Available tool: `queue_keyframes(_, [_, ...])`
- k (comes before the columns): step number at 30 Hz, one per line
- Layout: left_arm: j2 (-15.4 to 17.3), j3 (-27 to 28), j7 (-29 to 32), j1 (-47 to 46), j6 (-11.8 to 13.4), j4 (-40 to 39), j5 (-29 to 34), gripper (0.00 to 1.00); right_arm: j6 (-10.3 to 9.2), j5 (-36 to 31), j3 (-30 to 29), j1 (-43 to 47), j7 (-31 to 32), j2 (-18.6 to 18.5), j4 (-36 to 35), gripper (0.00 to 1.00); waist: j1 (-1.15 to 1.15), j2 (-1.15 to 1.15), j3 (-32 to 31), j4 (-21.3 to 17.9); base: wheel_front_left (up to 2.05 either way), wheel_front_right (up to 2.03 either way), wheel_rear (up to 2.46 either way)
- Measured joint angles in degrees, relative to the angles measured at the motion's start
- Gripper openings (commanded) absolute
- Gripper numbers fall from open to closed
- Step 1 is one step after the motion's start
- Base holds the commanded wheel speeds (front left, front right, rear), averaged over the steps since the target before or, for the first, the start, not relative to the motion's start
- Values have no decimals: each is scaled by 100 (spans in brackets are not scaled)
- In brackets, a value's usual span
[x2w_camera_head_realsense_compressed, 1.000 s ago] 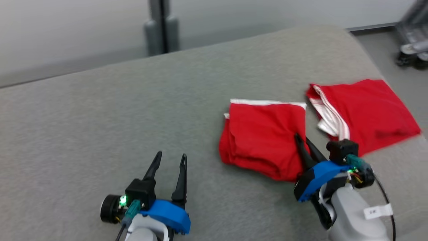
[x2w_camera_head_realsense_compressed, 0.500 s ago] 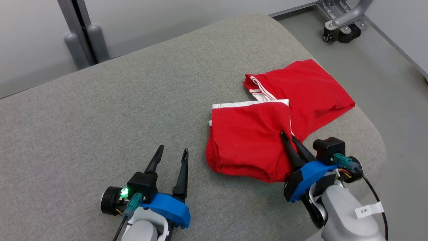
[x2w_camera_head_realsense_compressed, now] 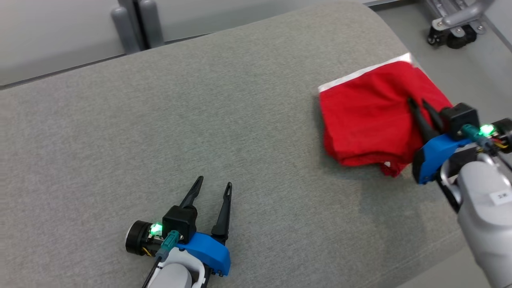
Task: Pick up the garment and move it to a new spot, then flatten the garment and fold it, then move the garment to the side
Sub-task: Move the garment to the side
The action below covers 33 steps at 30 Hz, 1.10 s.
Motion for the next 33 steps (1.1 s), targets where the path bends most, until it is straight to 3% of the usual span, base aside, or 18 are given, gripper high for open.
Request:
queue_keyframes(5, [1,7,0,-30,-4,-2,51,100,1,-597,-343,-316,-2,-589,571,0,0,0,121,392,0,0,0])
queue_keyframes(10, [2,-12,-1,-99,-3,-41,56,100,2,-1094,-1042,-451,-1,-884,1156,0,0,0,262,720,0,0,0])
queue_keyframes(11, [2,-9,0,-104,-3,-40,60,100,2,-1190,-1236,-462,0,-913,1198,32,0,0,295,769,0,0,0])
queue_keyframes(12, [1,-9,-1,-110,-3,-42,73,100,2,-1302,-1456,-476,0,-932,1191,100,0,0,325,811,0,0,0])
queue_keyframes(17, [-16,30,-2,-132,3,-68,90,100,2,-1841,-2593,-513,-2,-828,867,100,0,0,393,945,0,0,0])
queue_keyframes(21, [3,166,-1,-131,97,-75,90,100,1,-1964,-3118,-448,-2,-281,131,100,0,0,295,985,0,0,0])
queue_keyframes(27, [2,318,0,-84,225,-191,54,100,0,-1321,-2805,34,-4,672,-834,100,0,0,61,1102,0,0,0])
queue_keyframes(33, [3,443,-1,51,326,-311,-36,100,1,-641,-1993,889,-2,1161,-1347,100,-1,0,-165,1365,0,0,0])
